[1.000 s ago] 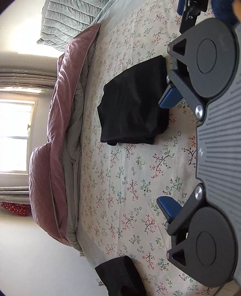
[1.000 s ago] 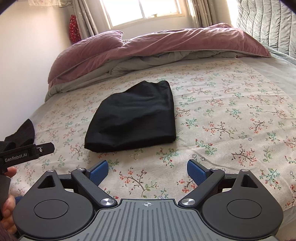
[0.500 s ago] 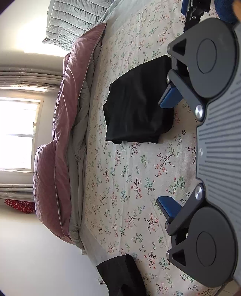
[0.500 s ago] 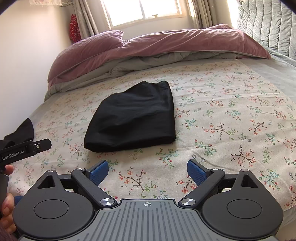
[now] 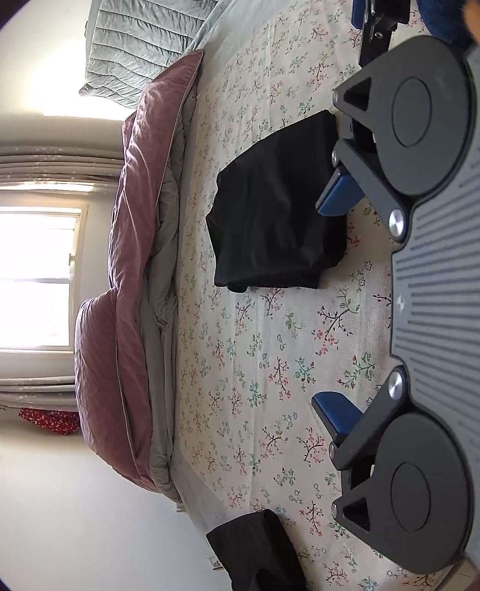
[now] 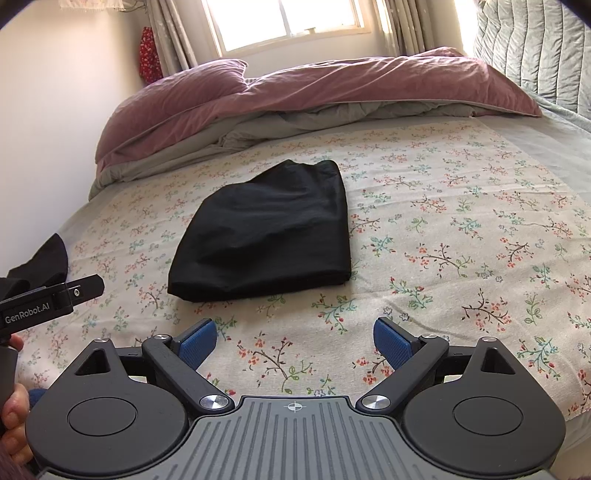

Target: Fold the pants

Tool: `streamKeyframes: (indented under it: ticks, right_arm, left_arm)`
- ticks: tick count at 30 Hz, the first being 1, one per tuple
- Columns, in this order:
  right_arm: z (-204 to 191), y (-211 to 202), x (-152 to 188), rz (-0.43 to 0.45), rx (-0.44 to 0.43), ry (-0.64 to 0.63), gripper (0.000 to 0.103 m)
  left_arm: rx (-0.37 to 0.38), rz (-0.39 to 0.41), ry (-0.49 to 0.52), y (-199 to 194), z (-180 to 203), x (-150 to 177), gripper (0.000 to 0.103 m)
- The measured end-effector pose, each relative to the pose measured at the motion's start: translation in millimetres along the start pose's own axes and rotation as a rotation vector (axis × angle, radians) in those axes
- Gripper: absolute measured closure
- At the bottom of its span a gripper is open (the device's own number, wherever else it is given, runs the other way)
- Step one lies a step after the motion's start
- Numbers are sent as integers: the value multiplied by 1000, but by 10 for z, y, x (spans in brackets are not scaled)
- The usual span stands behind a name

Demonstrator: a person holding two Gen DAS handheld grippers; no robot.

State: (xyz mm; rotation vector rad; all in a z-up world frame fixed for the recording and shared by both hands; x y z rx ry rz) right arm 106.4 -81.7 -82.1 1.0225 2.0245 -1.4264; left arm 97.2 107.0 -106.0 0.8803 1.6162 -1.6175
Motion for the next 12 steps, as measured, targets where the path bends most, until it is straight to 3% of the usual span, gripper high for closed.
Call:
streamKeyframes:
  ticks: [12]
  right_arm:
    - [2,6,7,-5,0,-7,9]
  left_arm:
    - [3,-14,8,18,23,2,0]
Point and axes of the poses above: each gripper's, at about its wrist camera, not at the fingertips, and y roughly the way its jaws point, z to its right, x to its underside, the point moved 1 cm from there along y, roughly the way its jaws point, and after that the axes turned 1 degree about -x, right-handed, at the moved point
